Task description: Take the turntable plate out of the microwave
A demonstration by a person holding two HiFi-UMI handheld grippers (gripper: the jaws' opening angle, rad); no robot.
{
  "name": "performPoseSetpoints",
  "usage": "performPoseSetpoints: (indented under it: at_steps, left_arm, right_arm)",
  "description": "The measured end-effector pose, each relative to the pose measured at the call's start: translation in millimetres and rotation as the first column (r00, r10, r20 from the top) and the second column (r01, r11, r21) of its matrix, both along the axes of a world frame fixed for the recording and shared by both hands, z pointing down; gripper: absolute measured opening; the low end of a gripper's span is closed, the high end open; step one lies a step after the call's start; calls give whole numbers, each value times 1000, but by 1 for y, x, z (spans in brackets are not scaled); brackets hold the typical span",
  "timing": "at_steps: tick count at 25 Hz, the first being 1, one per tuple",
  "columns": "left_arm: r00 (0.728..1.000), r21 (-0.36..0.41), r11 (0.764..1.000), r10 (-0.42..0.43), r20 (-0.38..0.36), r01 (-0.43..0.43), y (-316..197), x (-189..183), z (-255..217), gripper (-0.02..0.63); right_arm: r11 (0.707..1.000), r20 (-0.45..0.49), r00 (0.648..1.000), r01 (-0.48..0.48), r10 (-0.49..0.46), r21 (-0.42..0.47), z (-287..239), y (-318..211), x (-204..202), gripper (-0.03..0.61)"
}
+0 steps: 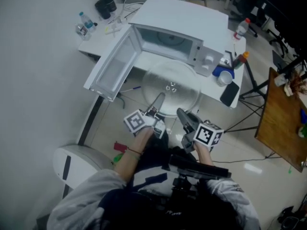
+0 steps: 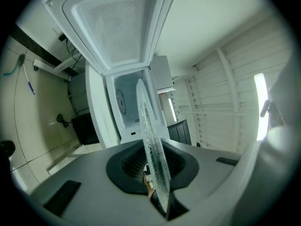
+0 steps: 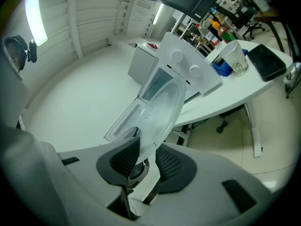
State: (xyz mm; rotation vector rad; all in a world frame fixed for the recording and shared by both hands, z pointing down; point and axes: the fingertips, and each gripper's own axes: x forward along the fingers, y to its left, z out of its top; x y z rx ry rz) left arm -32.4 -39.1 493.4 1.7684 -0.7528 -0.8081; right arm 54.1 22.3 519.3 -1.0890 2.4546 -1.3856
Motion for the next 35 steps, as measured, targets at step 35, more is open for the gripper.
performPoseSetpoints:
  at_steps: [35]
  left_arm:
    - [998, 63, 996, -68, 16, 67, 69, 1, -26, 26]
  right_arm:
    - [994, 47, 996, 69, -73, 85, -15, 59, 5, 115]
